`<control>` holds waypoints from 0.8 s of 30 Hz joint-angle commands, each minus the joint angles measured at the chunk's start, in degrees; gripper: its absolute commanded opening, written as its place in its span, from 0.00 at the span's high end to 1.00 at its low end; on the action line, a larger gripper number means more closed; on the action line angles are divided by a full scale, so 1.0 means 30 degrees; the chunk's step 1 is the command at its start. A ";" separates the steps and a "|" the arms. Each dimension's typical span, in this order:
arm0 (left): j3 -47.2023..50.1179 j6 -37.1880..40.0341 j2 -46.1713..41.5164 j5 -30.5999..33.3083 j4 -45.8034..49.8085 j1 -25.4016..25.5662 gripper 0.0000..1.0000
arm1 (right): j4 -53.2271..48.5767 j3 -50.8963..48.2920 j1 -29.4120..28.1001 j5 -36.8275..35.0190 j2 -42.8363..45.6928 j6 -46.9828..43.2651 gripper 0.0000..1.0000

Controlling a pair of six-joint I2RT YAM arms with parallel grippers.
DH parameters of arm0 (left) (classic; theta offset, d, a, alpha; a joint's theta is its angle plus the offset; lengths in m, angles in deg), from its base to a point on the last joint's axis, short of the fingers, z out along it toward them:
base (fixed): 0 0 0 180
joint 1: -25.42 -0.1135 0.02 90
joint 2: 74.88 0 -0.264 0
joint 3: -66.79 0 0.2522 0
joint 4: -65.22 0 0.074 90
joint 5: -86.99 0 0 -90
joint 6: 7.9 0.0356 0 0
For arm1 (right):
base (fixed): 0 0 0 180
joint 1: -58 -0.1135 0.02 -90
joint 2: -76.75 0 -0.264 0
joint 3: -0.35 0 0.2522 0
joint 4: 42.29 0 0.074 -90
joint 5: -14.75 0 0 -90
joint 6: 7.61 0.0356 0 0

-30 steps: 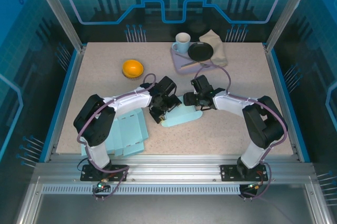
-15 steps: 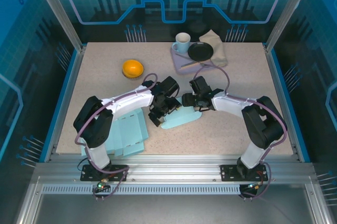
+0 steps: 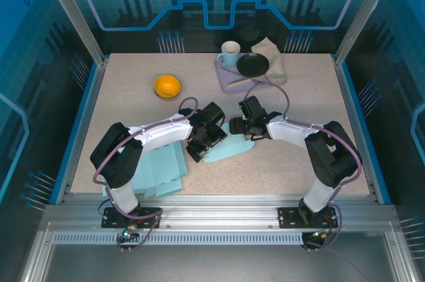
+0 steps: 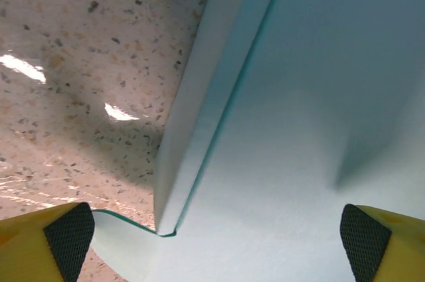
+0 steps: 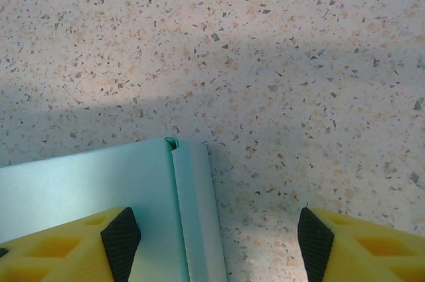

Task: Fold the paper box

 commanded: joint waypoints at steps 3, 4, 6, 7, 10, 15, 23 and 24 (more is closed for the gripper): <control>0.0375 -0.0965 -0.0121 0.0167 -0.1083 0.0674 0.01 | -0.2596 -0.0926 -0.0484 0.0361 -0.0948 0.0034 0.32; 0.0334 -0.1026 -0.0015 0.0187 -0.1180 0.0787 0.01 | -0.2571 -0.0925 -0.0470 0.0425 -0.0965 0.0081 0.32; 0.0322 -0.1185 0.0196 0.0213 -0.1317 0.0969 0.01 | -0.2513 -0.0976 -0.0465 0.0458 -0.1002 0.0102 0.32; 0.0402 -0.1267 0.0246 0.0161 -0.1433 0.1033 0.01 | -0.2482 -0.0989 -0.0498 0.0458 -0.1010 0.0131 0.32; 0.0682 -0.1687 0.0277 -0.0187 -0.2059 0.1111 0.01 | -0.2392 -0.1071 -0.0485 0.0502 -0.1040 0.0208 0.32; 0.0795 -0.2434 0.0210 -0.0094 -0.2625 0.1499 0.01 | -0.2138 -0.1348 -0.0494 0.0616 -0.1126 0.0642 0.32; 0.1316 -0.3832 0.0616 -0.0167 -0.3969 0.1668 0.01 | -0.1695 -0.1444 -0.0722 0.0992 -0.1385 0.1497 0.33; 0.1395 -0.4047 0.0664 -0.0211 -0.4095 0.1644 0.01 | -0.1664 -0.1444 -0.0746 0.1014 -0.1399 0.1557 0.33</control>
